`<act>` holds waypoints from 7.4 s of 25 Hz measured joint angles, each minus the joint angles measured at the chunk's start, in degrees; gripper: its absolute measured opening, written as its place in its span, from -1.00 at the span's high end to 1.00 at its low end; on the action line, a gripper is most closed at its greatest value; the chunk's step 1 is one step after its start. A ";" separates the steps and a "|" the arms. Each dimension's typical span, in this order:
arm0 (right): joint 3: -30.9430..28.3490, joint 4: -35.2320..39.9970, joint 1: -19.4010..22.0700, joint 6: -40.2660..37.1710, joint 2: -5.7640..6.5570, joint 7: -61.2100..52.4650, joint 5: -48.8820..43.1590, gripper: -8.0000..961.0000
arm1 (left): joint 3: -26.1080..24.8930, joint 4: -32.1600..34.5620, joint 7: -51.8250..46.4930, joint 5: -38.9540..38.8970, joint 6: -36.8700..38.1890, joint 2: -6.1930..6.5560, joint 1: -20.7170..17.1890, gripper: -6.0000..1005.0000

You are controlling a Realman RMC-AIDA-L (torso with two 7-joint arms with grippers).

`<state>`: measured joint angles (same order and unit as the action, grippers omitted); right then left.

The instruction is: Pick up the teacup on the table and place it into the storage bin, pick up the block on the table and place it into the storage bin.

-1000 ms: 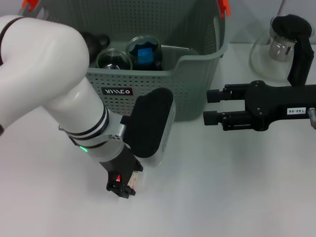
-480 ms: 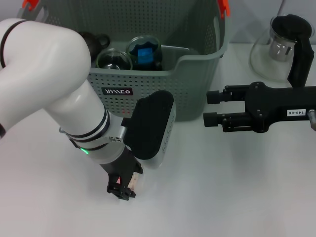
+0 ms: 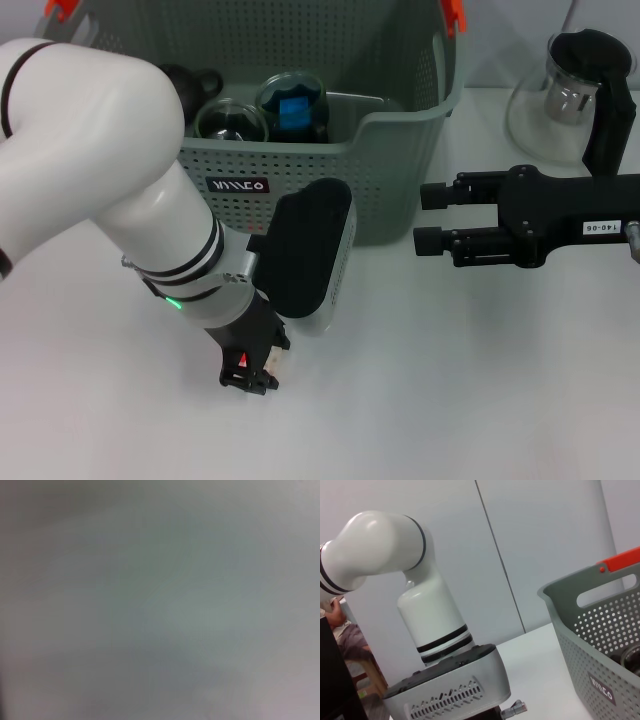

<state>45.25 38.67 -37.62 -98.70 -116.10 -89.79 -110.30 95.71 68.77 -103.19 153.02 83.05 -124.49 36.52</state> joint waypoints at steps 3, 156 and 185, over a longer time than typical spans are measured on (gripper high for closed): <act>0.00 0.00 0.00 0.00 0.01 0.26 0.00 -0.53 | -0.03 -0.11 -0.11 0.00 -0.13 0.05 0.09 0.07; -0.61 -1.58 0.71 -0.18 -0.79 1.90 0.01 -0.53 | -6.21 -2.35 8.50 -0.25 6.54 0.13 1.59 -0.83; -0.61 -1.58 0.71 -0.18 -0.79 1.90 0.00 -0.53 | -6.58 -4.05 8.00 0.78 4.34 0.21 1.76 -0.43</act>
<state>44.65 37.09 -36.91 -98.88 -116.89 -87.89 -110.30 89.13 64.72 -95.20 153.80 87.39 -124.28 38.28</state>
